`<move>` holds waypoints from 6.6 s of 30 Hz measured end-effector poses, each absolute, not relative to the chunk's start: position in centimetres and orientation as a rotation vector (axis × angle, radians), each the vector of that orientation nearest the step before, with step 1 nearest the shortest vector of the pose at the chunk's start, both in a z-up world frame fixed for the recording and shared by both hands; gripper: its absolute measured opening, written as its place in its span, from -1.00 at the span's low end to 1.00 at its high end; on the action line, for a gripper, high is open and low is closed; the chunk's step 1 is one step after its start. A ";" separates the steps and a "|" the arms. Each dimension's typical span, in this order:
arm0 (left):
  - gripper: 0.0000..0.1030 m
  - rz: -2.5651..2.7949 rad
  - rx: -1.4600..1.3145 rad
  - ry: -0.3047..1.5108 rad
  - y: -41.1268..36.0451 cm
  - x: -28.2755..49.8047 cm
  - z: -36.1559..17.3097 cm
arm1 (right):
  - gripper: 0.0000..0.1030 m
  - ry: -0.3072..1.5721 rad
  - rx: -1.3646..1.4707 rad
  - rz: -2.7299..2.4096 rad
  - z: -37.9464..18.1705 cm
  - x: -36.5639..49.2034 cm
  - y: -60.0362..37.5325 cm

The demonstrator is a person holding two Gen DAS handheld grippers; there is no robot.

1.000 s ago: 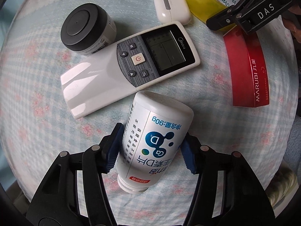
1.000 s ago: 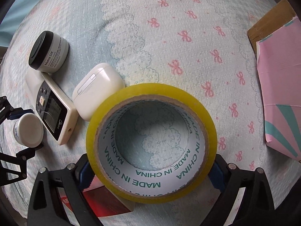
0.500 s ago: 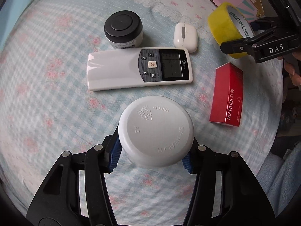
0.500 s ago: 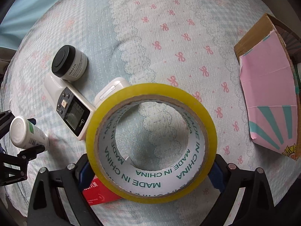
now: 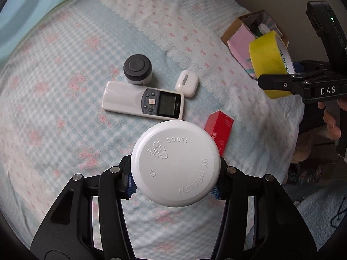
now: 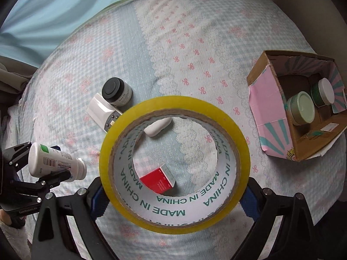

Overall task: Organize rigid objects
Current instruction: 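Carry the bottle and tape roll into the cardboard box and open both tools, then lift both tools out of the box toward the remaining objects, then grasp the black-lidded jar with the right tool while the left tool grasps the red MARUBI box, then carry the jar and red box into the cardboard box and open both tools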

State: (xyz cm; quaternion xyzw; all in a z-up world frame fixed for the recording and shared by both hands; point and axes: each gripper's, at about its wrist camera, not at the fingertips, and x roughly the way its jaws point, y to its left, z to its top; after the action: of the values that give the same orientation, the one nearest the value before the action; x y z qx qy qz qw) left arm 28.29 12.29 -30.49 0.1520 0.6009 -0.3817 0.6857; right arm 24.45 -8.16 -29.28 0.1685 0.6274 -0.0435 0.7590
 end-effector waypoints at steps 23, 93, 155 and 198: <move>-0.07 -0.841 0.036 1.159 -4.2 24.8 -16.9 | 0.86 1.172 0.379 -0.133 -16.5 15.3 -24.7; 1.00 -0.476 0.125 1.321 -24.6 20.3 -27.8 | 1.00 1.113 0.323 -0.073 -31.5 17.6 -44.0; 0.82 -0.875 0.925 1.386 -1.2 21.4 -41.8 | 0.90 1.040 -0.828 1.093 -36.2 38.0 0.0; -0.24 -0.525 0.068 1.561 9.4 28.8 -39.7 | 0.02 1.163 -0.638 1.038 -36.1 41.7 0.5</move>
State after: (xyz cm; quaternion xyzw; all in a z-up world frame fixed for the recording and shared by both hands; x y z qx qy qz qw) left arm 28.78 9.39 -39.72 0.0302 0.6950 -0.2338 0.6793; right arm 41.67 0.54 -36.10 -0.2824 0.5150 0.4596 0.6661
